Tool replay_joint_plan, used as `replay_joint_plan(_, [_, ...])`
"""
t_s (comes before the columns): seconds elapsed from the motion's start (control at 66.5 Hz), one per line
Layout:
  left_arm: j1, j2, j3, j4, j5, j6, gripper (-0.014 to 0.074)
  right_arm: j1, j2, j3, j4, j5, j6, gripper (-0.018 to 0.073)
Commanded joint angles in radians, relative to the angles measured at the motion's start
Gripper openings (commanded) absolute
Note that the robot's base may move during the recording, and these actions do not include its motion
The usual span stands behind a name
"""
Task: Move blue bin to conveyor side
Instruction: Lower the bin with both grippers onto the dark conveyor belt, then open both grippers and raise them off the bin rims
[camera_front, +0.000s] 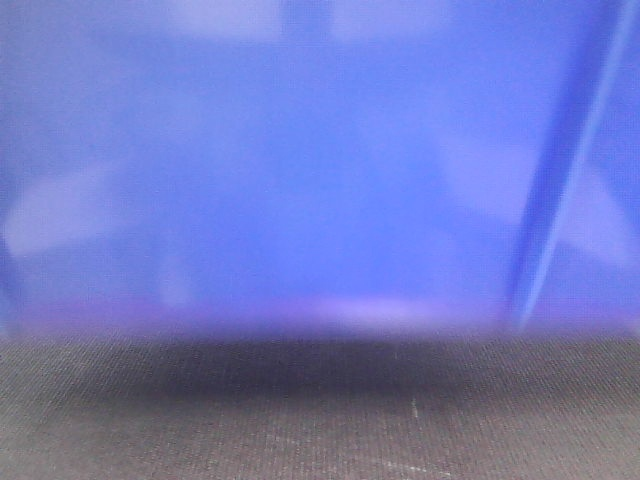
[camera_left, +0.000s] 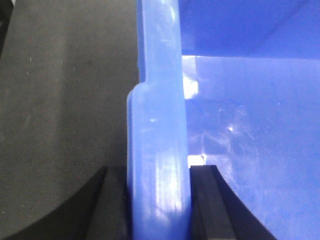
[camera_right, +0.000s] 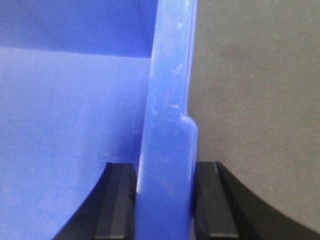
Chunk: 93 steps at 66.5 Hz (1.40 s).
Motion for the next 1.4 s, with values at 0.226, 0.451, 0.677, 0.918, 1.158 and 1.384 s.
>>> replay_joint_plan(0.226, [-0.001, 0.026, 0.117, 0.01, -0.237, 0.008, -0.0018, -0.007, 0.004, 0.116, -0.042, -0.264, -0.015, -0.0081])
replay_joint_plan(0.451, [-0.001, 0.026, 0.117, 0.01, -0.264, 0.008, -0.0018, -0.007, 0.05, 0.118, -0.039, -0.262, -0.015, -0.0081])
replay_joint_plan(0.677, [-0.001, 0.026, 0.117, 0.01, -0.273, 0.008, -0.0007, -0.007, 0.072, 0.118, -0.035, -0.268, -0.013, -0.0078])
replay_joint_plan(0.918, [-0.001, 0.026, 0.117, 0.01, -0.34, 0.008, 0.0248, -0.007, 0.081, 0.118, -0.035, -0.324, -0.013, 0.027])
replay_joint_plan(1.158, [0.001, 0.022, 0.115, 0.01, -0.361, 0.008, 0.0469, -0.007, 0.081, 0.107, -0.035, -0.295, -0.013, 0.0556])
replay_joint_plan(1.384, [0.001, -0.08, 0.115, 0.01, -0.349, 0.008, 0.0313, -0.007, 0.048, 0.005, -0.035, -0.164, -0.013, 0.0419])
